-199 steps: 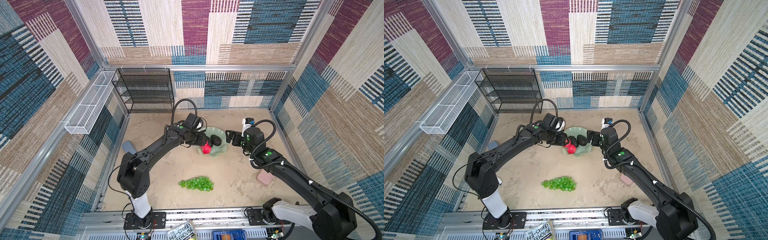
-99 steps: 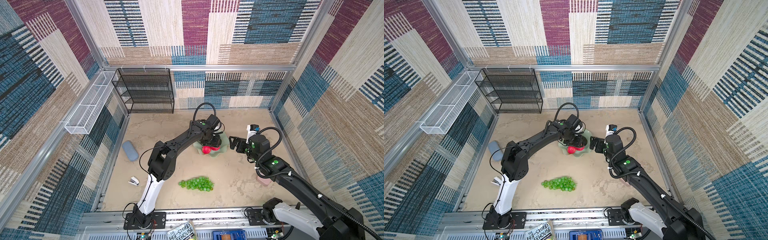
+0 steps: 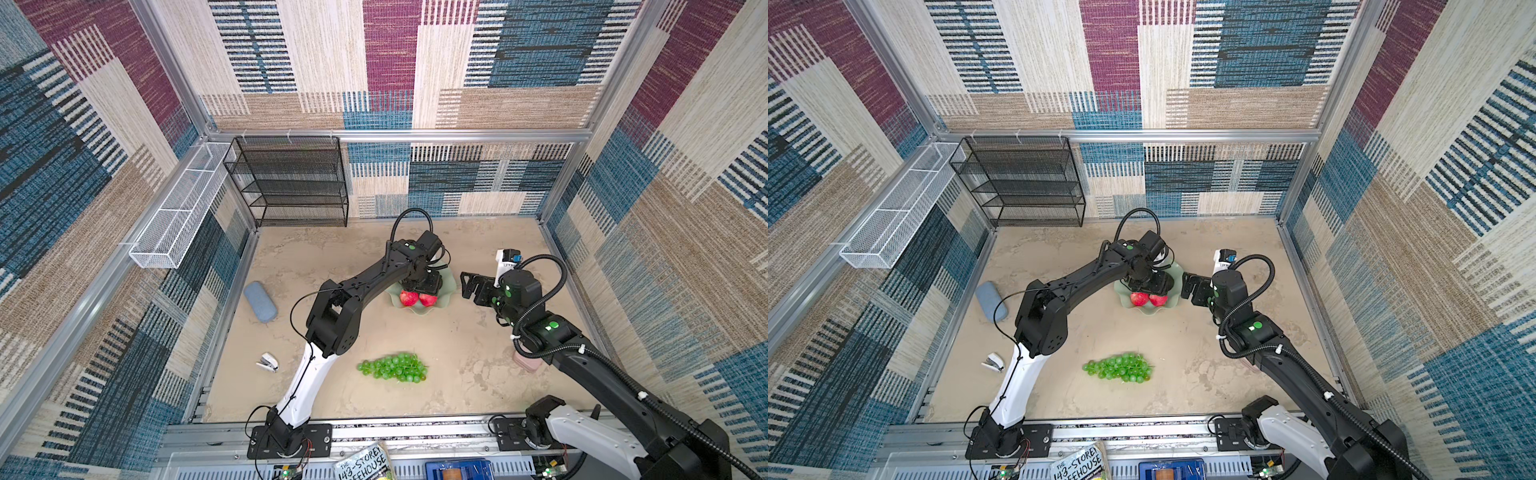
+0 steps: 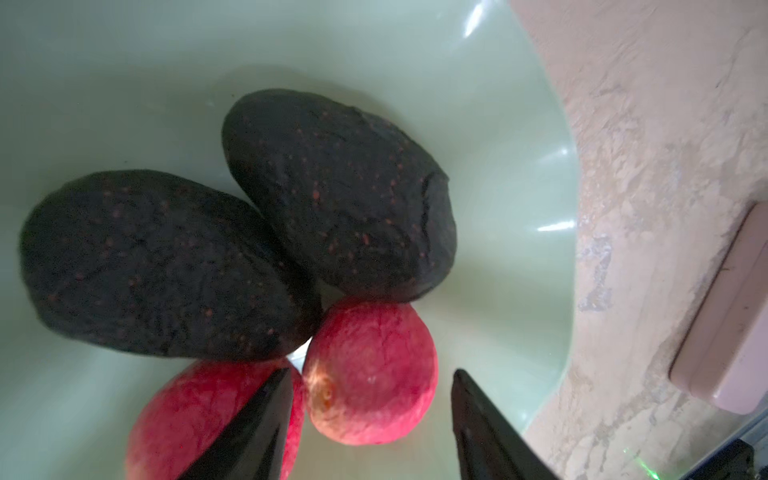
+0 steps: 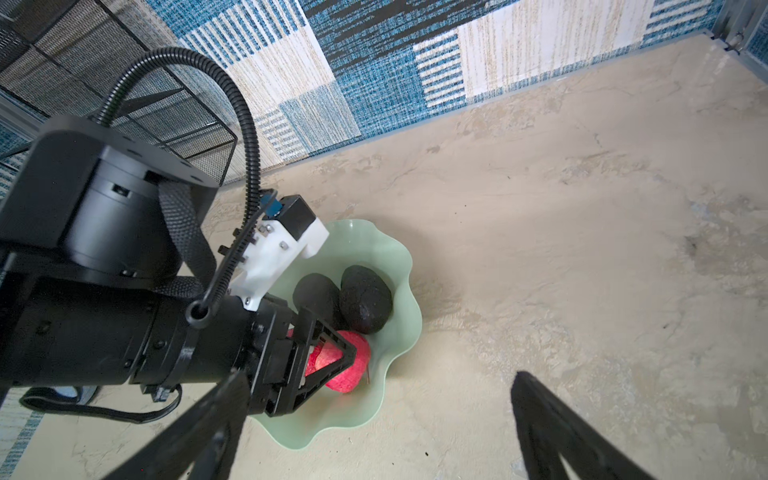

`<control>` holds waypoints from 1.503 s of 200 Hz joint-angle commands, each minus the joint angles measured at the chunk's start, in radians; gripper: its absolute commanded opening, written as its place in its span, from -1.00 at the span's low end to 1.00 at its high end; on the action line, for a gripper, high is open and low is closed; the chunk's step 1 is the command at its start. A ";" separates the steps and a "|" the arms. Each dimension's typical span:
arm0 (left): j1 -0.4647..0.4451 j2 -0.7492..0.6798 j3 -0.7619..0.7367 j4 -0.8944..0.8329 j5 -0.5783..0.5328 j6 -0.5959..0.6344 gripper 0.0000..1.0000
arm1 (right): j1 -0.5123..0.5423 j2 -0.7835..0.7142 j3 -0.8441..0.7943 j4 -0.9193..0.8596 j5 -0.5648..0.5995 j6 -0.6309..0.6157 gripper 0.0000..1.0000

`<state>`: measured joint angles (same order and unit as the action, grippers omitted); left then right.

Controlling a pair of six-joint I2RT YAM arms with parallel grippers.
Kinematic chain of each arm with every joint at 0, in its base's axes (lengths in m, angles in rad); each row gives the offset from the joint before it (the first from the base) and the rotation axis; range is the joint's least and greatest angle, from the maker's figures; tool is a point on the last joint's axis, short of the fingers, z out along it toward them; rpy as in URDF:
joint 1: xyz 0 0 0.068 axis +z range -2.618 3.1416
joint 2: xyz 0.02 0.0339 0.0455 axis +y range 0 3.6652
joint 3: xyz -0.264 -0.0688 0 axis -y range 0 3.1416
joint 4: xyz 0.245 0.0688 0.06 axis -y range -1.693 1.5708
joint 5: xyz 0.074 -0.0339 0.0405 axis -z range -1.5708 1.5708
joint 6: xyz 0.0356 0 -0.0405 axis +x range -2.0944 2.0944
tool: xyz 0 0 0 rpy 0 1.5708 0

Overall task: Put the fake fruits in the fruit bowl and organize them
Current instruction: 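Place the red fruit in the bowl with the left gripper, then withdraw, then grasp the green grapes with the right gripper and lift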

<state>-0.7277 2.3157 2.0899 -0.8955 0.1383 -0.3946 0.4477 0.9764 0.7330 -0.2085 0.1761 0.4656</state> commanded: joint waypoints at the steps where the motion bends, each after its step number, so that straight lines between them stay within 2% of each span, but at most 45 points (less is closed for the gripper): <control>1: 0.001 -0.021 0.017 -0.029 0.004 -0.004 0.34 | 0.000 -0.001 0.011 0.000 0.003 -0.028 0.99; 31: 0.005 -0.073 0.026 -0.029 -0.020 -0.009 0.35 | 0.000 0.008 0.013 0.007 -0.054 -0.086 0.99; 56: 0.025 -0.175 0.006 -0.027 -0.091 -0.014 0.35 | 0.007 0.023 0.009 0.028 -0.235 -0.198 0.98; 68: 0.038 -0.245 -0.016 -0.014 -0.132 0.008 0.35 | 0.046 0.022 0.001 0.044 -0.288 -0.242 0.98; 85: 0.054 -0.365 -0.095 0.033 -0.209 0.041 0.36 | 0.141 0.034 -0.016 0.060 -0.302 -0.279 0.98; 104: 0.087 -0.556 -0.286 0.158 -0.271 0.080 0.41 | 0.274 0.074 -0.030 0.064 -0.285 -0.311 0.98; 116: 0.119 -0.691 -0.476 0.279 -0.290 0.104 0.47 | 0.345 0.098 -0.047 0.078 -0.300 -0.324 0.98; 143: 0.252 -0.982 -0.854 0.492 -0.237 0.052 0.65 | 0.459 0.114 -0.126 0.182 -0.332 -0.331 0.99; 162: 0.351 -1.141 -1.019 0.538 -0.201 0.011 0.73 | 0.508 0.149 -0.159 0.227 -0.337 -0.346 1.00; 182: 0.409 -1.266 -1.108 0.524 -0.212 -0.003 0.77 | 0.525 0.197 -0.188 0.284 -0.344 -0.348 1.00; 223: 0.476 -1.401 -1.199 0.474 -0.228 -0.020 0.80 | 0.536 0.308 -0.222 0.399 -0.355 -0.360 1.00; 261: 0.508 -1.438 -1.214 0.448 -0.207 -0.036 0.81 | 0.547 0.430 -0.208 0.468 -0.389 -0.379 1.00; 300: 0.525 -1.457 -1.217 0.434 -0.200 -0.037 0.81 | 0.556 0.538 -0.195 0.524 -0.377 -0.390 0.98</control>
<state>-0.2104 0.8688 0.8761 -0.4465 -0.0719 -0.4168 1.0004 1.4708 0.5247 0.2306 -0.1925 0.0921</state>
